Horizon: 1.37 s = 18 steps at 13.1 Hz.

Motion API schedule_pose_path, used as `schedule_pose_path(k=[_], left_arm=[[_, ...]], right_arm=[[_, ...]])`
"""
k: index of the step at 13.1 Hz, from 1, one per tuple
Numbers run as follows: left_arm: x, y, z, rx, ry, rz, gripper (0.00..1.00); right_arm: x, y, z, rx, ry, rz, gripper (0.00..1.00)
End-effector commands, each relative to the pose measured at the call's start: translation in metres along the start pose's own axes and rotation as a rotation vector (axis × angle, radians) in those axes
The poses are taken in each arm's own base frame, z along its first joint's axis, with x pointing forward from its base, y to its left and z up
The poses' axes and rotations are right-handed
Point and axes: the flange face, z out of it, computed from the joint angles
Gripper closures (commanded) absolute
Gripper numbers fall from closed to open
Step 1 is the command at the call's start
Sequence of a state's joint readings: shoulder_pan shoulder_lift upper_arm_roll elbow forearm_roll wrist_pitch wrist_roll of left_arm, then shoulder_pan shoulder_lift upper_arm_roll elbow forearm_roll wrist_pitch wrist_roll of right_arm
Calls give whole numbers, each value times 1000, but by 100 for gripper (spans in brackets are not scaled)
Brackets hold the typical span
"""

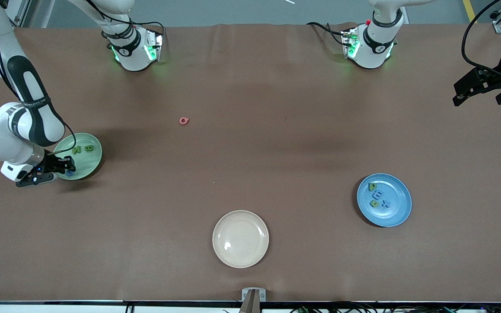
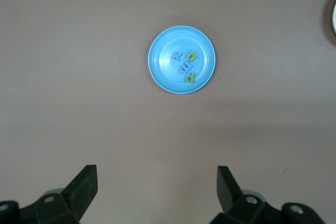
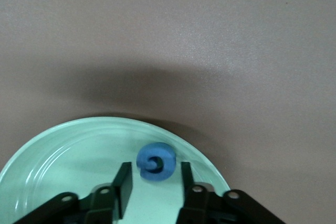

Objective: Sort upper and lower case letters into plates
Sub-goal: 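Place the blue c on the green plate and open the right gripper, then move the right gripper over the pink a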

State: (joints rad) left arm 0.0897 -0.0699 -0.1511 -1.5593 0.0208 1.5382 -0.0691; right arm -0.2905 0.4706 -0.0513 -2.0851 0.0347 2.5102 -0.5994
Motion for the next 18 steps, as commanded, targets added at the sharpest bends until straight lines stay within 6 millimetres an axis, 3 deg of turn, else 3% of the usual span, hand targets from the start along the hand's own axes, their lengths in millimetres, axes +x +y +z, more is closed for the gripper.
schedule_pose_path(k=[1, 4, 7, 8, 11, 14, 18], left_arm=[[-5, -3, -4, -14, 10, 13, 0], [-1, -13, 0, -13, 7, 24, 0], [2, -16, 4, -15, 7, 19, 0], [2, -16, 4, -15, 7, 22, 0], [2, -17, 3, -15, 8, 21, 0], [2, -19, 4, -18, 3, 13, 0], [2, -19, 6, -24, -1, 13, 0]], right_arm=[[3, -8, -19, 8, -14, -20, 0], [11, -54, -88, 48, -85, 34, 0], [5, -131, -154, 50, -147, 165, 0], [-2, -156, -163, 43, -144, 191, 0], [-13, -237, -163, 16, -159, 306, 0], [-14, -297, -154, -2, -165, 361, 0], [-37, -371, -132, -7, -126, 421, 0]])
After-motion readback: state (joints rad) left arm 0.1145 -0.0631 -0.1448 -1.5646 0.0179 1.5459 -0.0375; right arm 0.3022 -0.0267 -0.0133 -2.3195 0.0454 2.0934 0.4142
